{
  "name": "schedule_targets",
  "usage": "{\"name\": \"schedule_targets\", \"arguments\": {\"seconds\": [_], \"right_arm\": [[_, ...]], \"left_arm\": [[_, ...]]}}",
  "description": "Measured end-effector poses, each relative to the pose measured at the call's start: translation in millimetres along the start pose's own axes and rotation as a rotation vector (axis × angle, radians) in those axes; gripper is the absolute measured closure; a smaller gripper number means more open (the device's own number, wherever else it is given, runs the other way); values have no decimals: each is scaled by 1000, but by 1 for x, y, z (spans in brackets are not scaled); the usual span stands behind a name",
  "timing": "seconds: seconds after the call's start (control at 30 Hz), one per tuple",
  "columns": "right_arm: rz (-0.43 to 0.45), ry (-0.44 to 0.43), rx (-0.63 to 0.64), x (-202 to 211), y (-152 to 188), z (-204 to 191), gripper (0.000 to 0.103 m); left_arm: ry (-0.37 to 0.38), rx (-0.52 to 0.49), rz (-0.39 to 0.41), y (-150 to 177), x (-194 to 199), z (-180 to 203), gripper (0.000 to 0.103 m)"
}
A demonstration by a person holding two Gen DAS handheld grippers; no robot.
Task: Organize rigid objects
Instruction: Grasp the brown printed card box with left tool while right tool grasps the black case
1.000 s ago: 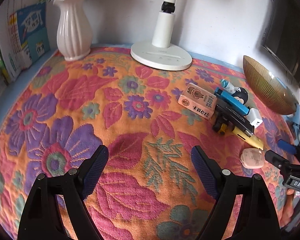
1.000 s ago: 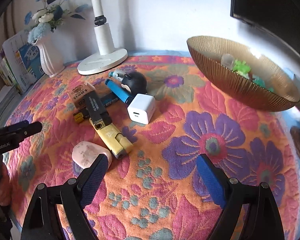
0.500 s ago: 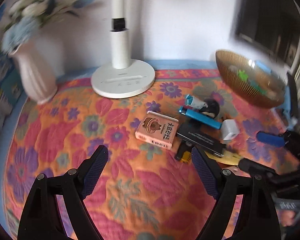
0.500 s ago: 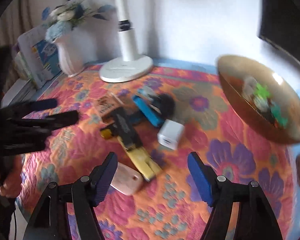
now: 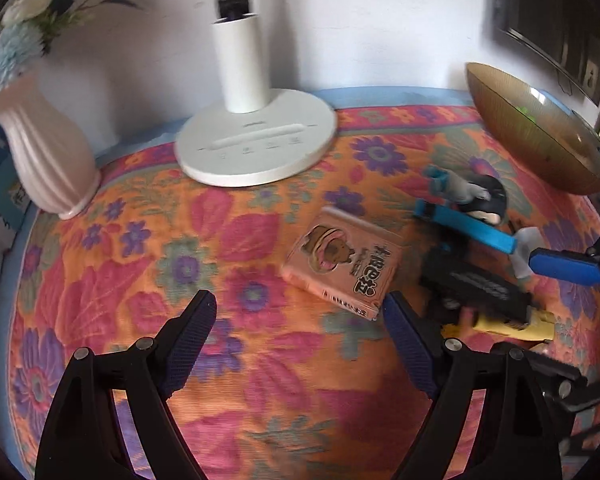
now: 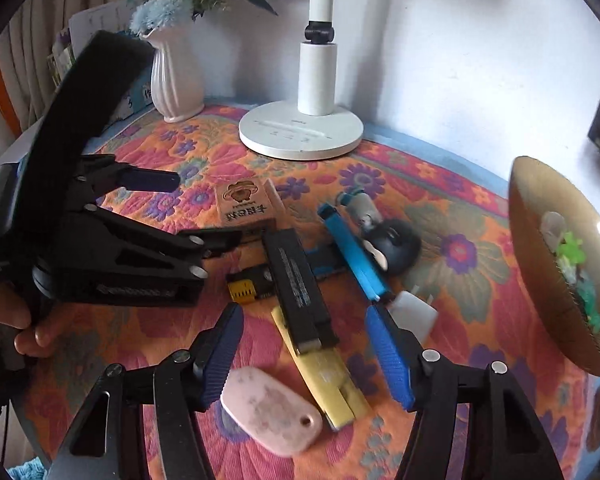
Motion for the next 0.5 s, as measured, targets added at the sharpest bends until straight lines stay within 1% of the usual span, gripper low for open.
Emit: {"name": "schedule_targets", "arguments": {"seconds": [0.07,0.1,0.13,0.17,0.2,0.23,0.3,0.33,0.37,0.4,0.43,0.5], "right_arm": [[-1,-19,-24,-4,1,0,57],[-1,-23,-32,-5,1,-1,61],[-1,-29,-46,-6,2,0,62],[-2,-34,-58,-7,3,2,63],[-3,-43,-73,-7,3,2,63],[-5,-53,-91,-8,4,3,63],[-11,-70,-118,-11,6,5,63],[-13,-72,-124,-12,6,5,63],[-16,-72,-125,-14,7,5,63],[-18,-72,-125,-15,7,4,63],[-19,-71,-124,-16,8,4,63],[-16,-74,-124,-15,7,3,73]], "left_arm": [[-37,19,-8,3,0,-20,19],[-56,28,-14,5,0,-29,19],[-94,49,-25,8,-1,-45,19],[-118,69,-31,10,-1,-55,20],[-123,93,-35,11,-1,-63,21],[-94,137,-34,11,1,-68,21],[-11,193,-14,6,6,-63,21],[68,221,-5,2,9,-51,21],[116,225,-10,0,9,-40,20],[146,218,-15,-3,9,-29,19],[159,191,-21,-7,5,-13,19],[142,157,-34,-10,-7,5,19]]}}
Point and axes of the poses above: each gripper's, at about its wrist camera, not at the fingertips, and x roughly against the way its jaws point, z to its right, y to its underside, the point moved 8 cm from there along -x, roughly the way its jaws point, and after that the axes turned 15 degrees about z, right-handed, at the moved point
